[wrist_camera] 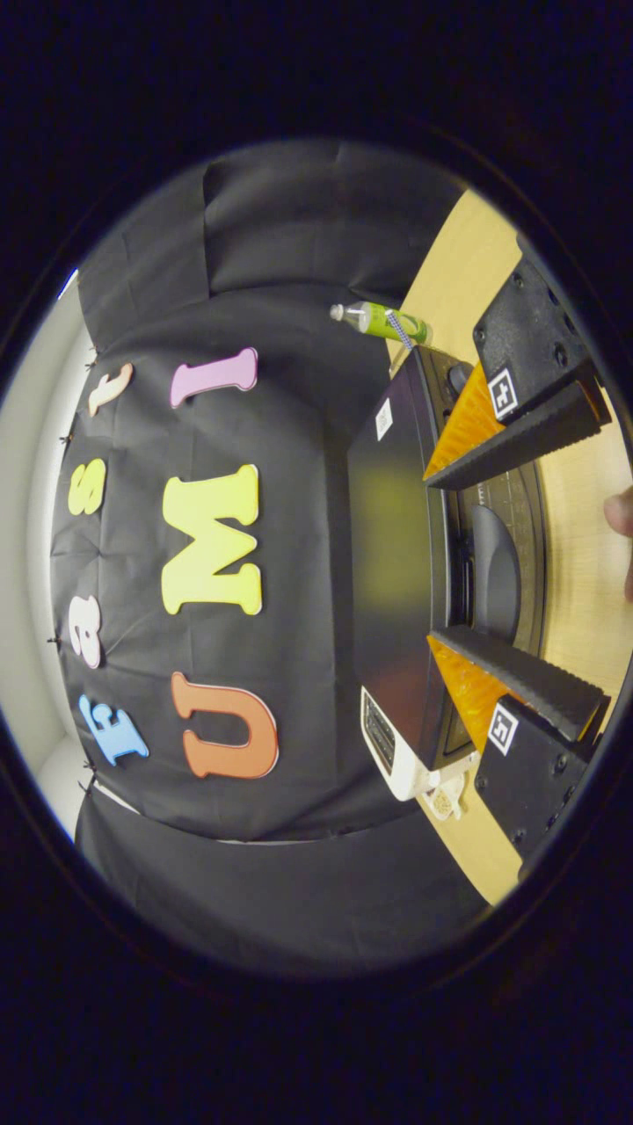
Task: Open the toaster oven, put the food inside, and close the toaster oven door.
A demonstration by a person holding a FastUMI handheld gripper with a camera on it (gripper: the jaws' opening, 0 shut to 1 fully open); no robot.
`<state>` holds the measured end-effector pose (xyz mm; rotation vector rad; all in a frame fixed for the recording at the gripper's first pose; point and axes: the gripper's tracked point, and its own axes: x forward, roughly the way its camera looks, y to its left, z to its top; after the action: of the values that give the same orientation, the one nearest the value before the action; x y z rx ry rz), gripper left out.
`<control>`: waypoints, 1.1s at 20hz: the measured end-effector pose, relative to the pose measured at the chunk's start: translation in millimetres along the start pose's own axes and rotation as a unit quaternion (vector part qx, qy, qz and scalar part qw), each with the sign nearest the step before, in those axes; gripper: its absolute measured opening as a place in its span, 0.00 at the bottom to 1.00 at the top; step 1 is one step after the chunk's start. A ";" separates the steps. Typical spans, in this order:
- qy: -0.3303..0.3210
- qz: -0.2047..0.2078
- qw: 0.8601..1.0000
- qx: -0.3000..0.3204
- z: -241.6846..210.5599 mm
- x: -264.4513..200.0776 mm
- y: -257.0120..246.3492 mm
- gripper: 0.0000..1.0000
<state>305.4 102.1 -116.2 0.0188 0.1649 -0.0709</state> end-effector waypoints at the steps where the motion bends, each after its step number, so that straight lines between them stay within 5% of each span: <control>1: 0.002 -0.001 1.000 -0.002 -2.3 3.3 0.4 1.00; 12: 0.005 0.013 1.000 -0.002 -12.6 4.7 2.1 1.00; 22: 0.010 0.015 0.999 -0.038 -64.3 -67.4 -5.4 1.00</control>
<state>228.3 103.0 -168.6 -0.0528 0.1874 -0.0339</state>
